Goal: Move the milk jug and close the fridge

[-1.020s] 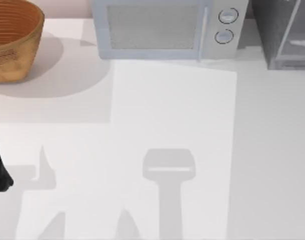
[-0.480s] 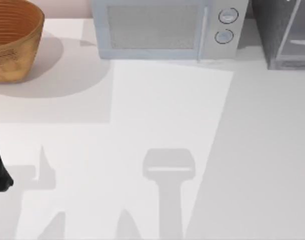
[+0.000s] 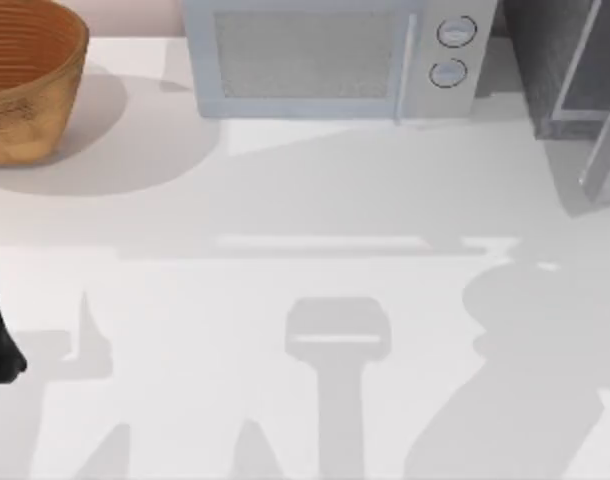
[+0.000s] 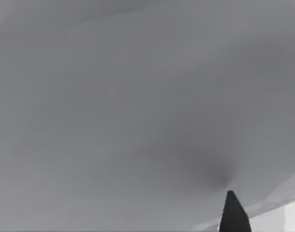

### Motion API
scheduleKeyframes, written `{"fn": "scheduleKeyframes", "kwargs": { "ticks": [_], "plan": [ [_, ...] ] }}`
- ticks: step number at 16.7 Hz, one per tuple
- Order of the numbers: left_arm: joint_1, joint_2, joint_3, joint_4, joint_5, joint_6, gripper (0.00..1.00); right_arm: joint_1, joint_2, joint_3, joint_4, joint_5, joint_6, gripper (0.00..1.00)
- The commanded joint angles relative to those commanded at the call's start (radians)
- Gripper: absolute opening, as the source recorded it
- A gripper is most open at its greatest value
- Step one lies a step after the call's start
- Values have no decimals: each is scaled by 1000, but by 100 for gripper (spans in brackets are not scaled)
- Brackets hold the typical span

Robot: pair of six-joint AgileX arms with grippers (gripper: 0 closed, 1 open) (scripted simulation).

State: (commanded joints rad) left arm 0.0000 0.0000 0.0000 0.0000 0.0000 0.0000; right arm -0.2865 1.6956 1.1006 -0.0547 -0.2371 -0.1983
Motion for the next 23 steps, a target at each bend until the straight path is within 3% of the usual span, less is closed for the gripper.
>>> {"fn": "scheduleKeyframes", "kwargs": {
  "ticks": [3, 6, 14, 23],
  "plan": [
    [0, 0, 0, 0, 0, 0, 100, 174, -44, -60, 63, 142, 122, 100],
    [0, 0, 0, 0, 0, 0, 100, 259, -72, -95, 100, 221, 193, 100],
    [0, 0, 0, 0, 0, 0, 100, 250, -32, -63, 84, 232, 197, 100],
    [0, 0, 0, 0, 0, 0, 100, 251, 280, 339, 14, 240, 194, 100]
  ]
}}
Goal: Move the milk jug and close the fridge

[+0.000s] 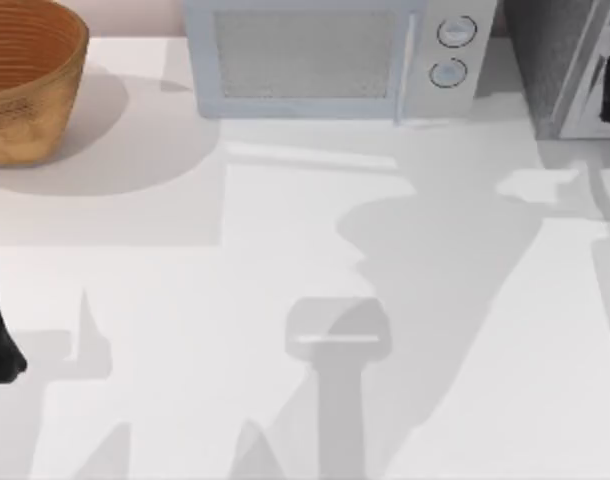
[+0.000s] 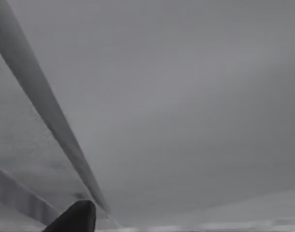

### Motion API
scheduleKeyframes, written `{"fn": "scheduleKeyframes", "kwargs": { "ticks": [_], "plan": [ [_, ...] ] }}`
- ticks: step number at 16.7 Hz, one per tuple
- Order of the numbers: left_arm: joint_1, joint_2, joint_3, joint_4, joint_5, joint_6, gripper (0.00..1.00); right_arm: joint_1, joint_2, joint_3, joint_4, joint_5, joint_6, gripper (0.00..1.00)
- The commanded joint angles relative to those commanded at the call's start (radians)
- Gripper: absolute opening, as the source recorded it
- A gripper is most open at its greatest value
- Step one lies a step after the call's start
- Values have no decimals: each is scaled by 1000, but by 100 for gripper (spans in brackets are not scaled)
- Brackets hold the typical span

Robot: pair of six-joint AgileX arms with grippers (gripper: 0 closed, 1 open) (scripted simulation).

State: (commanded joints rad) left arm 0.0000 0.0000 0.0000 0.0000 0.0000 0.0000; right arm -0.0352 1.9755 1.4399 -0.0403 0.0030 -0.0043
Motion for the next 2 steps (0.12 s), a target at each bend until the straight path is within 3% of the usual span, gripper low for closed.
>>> {"fn": "scheduleKeyframes", "kwargs": {
  "ticks": [2],
  "plan": [
    [0, 0, 0, 0, 0, 0, 100, 0, 12, 13, -8, -1, 2, 100]
  ]
}}
